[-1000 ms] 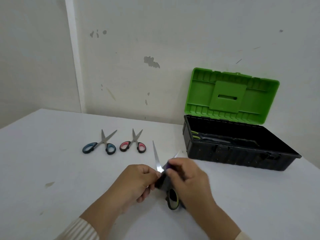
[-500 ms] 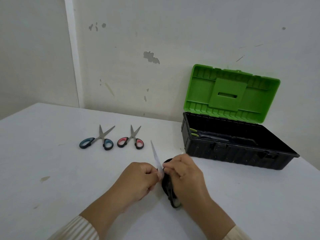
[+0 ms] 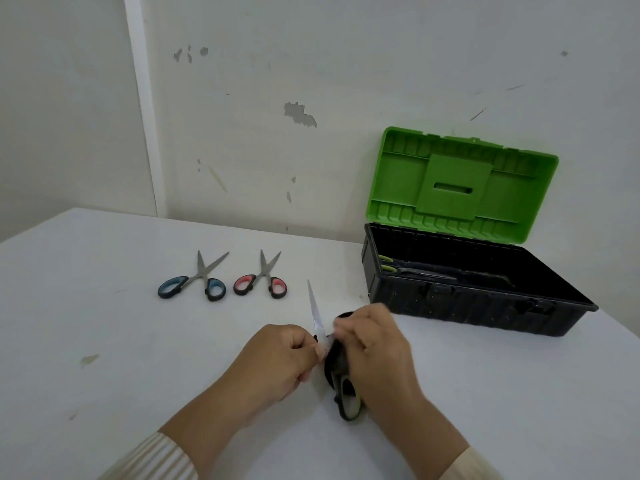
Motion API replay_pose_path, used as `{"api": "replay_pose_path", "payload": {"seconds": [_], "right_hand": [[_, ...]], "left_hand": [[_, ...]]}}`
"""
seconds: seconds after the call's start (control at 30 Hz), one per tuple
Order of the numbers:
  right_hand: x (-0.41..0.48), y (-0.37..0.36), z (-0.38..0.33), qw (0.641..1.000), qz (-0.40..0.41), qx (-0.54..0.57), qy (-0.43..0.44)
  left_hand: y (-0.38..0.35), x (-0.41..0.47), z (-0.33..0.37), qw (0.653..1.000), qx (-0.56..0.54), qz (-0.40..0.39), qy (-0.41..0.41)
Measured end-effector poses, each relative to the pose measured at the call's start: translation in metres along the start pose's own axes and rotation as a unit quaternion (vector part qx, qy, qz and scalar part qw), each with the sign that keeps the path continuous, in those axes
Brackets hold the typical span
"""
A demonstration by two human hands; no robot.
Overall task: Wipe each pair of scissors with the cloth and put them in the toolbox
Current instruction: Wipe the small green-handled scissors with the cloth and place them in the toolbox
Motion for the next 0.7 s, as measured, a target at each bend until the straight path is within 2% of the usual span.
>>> {"api": "replay_pose_path", "payload": {"seconds": [0.07, 0.17, 0.23, 0.3, 0.4, 0.43, 0.47, 0.6, 0.63, 0.7], "right_hand": [[0.012, 0.016, 0.018, 0.997, 0.072, -0.019, -0.035], [0.014, 0.041, 0.040, 0.982, 0.135, 0.044, -0.123], [0.007, 0.046, 0.033, 0.981, 0.164, 0.040, -0.096], [0.000, 0.036, 0.016, 0.993, 0.115, 0.022, -0.025], [-0.008, 0.005, -0.004, 0.996, -0.050, -0.017, 0.074], [-0.007, 0.000, -0.003, 0.993, -0.058, -0.032, 0.094], [-0.003, 0.000, 0.002, 0.995, -0.044, -0.024, 0.081], [0.010, 0.030, 0.033, 0.992, 0.103, 0.036, -0.055], [0.009, 0.035, 0.035, 0.992, 0.096, 0.051, -0.063], [0.007, 0.036, 0.028, 0.995, 0.008, 0.085, -0.048]], "left_hand": [[0.000, -0.001, 0.000, 1.000, -0.012, -0.012, 0.008], [0.001, -0.001, 0.000, 0.999, -0.038, -0.019, 0.017], [0.004, 0.000, -0.001, 0.998, -0.049, -0.013, 0.026], [0.006, 0.001, -0.002, 0.998, -0.053, -0.005, 0.032], [0.005, 0.000, -0.001, 0.999, -0.042, -0.001, 0.029], [0.006, 0.000, -0.001, 0.999, -0.034, -0.002, 0.026], [0.006, -0.001, -0.001, 0.999, -0.027, -0.005, 0.024], [0.007, -0.002, 0.001, 0.999, -0.031, -0.022, 0.020], [0.008, -0.002, 0.001, 0.999, -0.042, -0.017, 0.018], [0.010, -0.001, 0.002, 0.997, -0.072, -0.001, 0.015]]}}
Point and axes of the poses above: each hand's wrist, its own x-axis towards the middle knuckle, its own y-axis out of the back of the hand, z = x × y, the point moved 2 cm from there along x, towards the middle knuckle, and after that the axes turned 8 degrees about -z, right-handed, at the moved point
